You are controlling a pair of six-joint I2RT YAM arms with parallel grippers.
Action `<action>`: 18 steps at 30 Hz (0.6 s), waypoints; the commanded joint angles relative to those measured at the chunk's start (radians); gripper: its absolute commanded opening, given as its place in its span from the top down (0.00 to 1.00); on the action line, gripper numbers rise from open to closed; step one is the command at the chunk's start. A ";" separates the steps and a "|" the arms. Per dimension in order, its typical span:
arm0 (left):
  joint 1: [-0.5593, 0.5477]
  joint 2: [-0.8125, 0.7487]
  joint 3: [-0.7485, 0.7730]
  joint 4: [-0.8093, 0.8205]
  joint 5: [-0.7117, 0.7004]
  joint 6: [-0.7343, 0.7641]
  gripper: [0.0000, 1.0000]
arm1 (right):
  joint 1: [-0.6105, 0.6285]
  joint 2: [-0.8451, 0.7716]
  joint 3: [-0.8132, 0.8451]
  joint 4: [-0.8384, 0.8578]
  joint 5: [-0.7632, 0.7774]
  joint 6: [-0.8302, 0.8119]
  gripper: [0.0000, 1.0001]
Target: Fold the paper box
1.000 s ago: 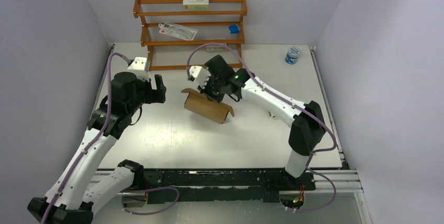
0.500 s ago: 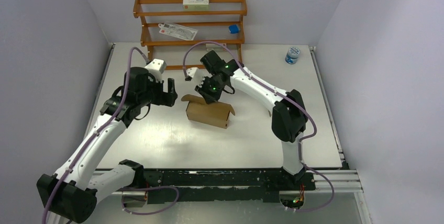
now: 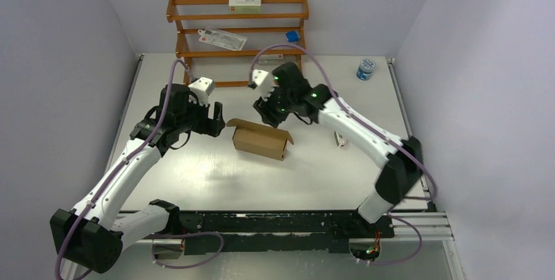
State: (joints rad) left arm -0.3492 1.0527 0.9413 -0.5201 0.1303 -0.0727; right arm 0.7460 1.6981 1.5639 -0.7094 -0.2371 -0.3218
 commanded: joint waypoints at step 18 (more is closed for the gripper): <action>0.007 -0.055 -0.032 0.078 -0.037 0.018 0.14 | -0.014 -0.784 -0.710 0.461 0.472 0.572 0.00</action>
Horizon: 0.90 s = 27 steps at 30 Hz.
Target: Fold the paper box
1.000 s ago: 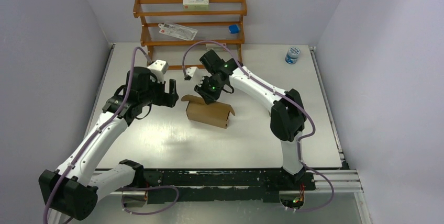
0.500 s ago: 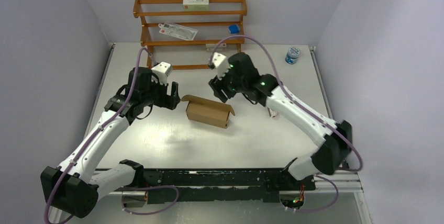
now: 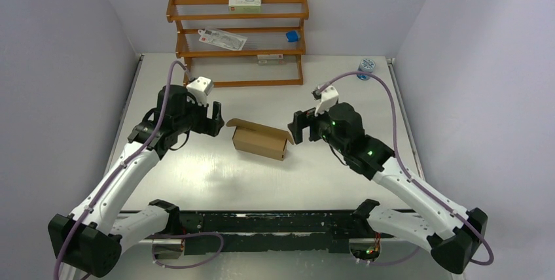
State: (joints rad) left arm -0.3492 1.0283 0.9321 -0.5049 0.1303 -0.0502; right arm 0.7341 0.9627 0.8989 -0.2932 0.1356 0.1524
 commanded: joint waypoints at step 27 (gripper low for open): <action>0.007 0.296 0.091 0.066 0.253 0.238 0.37 | -0.002 0.221 -0.041 -0.061 -0.044 0.054 0.54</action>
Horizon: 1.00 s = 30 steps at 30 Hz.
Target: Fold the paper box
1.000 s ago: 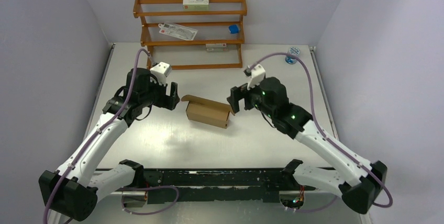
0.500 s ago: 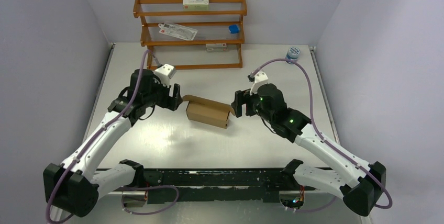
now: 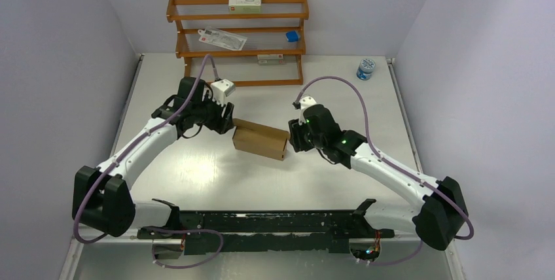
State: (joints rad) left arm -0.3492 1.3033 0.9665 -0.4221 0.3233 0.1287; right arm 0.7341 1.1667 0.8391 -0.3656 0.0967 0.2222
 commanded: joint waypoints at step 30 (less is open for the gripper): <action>0.007 0.164 0.159 -0.105 0.132 0.225 0.56 | 0.006 0.126 0.091 0.020 -0.065 -0.140 0.89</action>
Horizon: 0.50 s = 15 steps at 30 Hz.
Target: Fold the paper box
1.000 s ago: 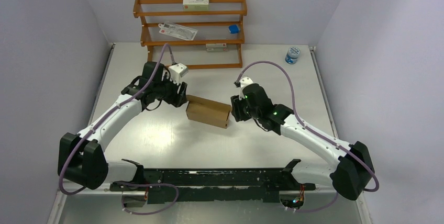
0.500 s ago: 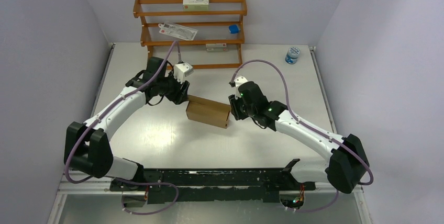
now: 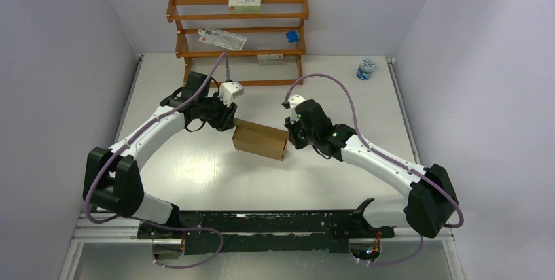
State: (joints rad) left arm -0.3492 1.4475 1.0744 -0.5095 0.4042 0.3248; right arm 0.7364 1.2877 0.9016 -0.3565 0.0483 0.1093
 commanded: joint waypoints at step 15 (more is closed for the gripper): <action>0.007 0.110 0.103 -0.058 0.078 0.061 0.63 | 0.005 0.015 0.016 0.009 -0.032 -0.059 1.00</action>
State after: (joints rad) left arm -0.3492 1.5475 1.1381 -0.5373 0.4351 0.3569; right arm 0.7372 1.2919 0.9031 -0.3531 0.0208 0.0673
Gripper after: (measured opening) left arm 0.397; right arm 0.024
